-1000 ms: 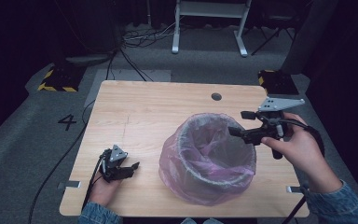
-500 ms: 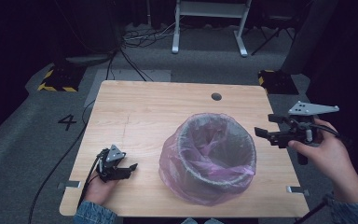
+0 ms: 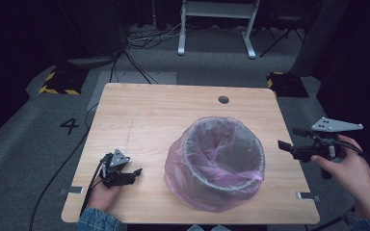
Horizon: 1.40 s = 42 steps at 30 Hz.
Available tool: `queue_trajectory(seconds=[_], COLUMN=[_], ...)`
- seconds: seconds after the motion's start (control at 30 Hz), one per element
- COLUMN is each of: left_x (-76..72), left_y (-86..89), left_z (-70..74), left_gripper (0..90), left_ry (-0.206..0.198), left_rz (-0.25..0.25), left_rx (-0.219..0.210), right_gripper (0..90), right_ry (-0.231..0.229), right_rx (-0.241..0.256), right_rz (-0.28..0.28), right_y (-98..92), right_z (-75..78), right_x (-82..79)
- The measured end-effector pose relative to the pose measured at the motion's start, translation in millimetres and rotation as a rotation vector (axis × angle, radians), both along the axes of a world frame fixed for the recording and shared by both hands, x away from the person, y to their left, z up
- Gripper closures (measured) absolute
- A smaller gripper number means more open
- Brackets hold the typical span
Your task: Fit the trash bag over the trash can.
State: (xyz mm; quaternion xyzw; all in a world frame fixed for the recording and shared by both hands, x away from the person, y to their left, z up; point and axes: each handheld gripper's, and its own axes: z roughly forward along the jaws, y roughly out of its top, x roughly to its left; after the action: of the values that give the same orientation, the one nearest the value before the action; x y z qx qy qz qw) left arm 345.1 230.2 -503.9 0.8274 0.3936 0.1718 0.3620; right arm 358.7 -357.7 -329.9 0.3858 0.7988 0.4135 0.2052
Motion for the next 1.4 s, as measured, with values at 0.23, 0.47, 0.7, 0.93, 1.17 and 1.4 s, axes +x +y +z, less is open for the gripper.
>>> queue_trajectory(seconds=[0.23, 0.47, 0.7, 0.93, 1.17, 1.4], left_x=[0.1, 1.0, 1.1, 0.9, 0.8, 0.8], left_y=[-0.1, -0.2, -0.4, -0.5, -0.6, -0.8], left_z=[-0.1, 0.0, 0.0, 0.1, 0.1, 0.1], left_gripper=[31.6, 31.1, 31.0, 30.9, 30.9, 30.9], left_ry=[0.0, 0.008, 0.008, 0.008, 0.008, 0.008], left_rz=[0.001, -0.002, -0.002, 0.001, 0.003, 0.004], left_rx=[-0.001, -0.005, -0.004, -0.003, -0.003, -0.003], right_gripper=[20.5, 20.5, 20.5, 20.5, 20.5, 20.5], right_ry=[0.025, 0.051, 0.07, 0.053, 0.028, -0.009], right_rx=[-0.013, -0.032, -0.035, -0.009, 0.025, 0.043], right_rz=[-0.038, -0.064, -0.083, -0.118, -0.146, -0.195], right_y=[-8.1, -13.7, -17.8, -22.8, -23.2, -18.8], right_z=[-27.4, -56.1, -85.6, -112.6, -135.2, -154.6], right_x=[-1.0, -0.8, -0.5, -3.4, -9.5, -13.9])
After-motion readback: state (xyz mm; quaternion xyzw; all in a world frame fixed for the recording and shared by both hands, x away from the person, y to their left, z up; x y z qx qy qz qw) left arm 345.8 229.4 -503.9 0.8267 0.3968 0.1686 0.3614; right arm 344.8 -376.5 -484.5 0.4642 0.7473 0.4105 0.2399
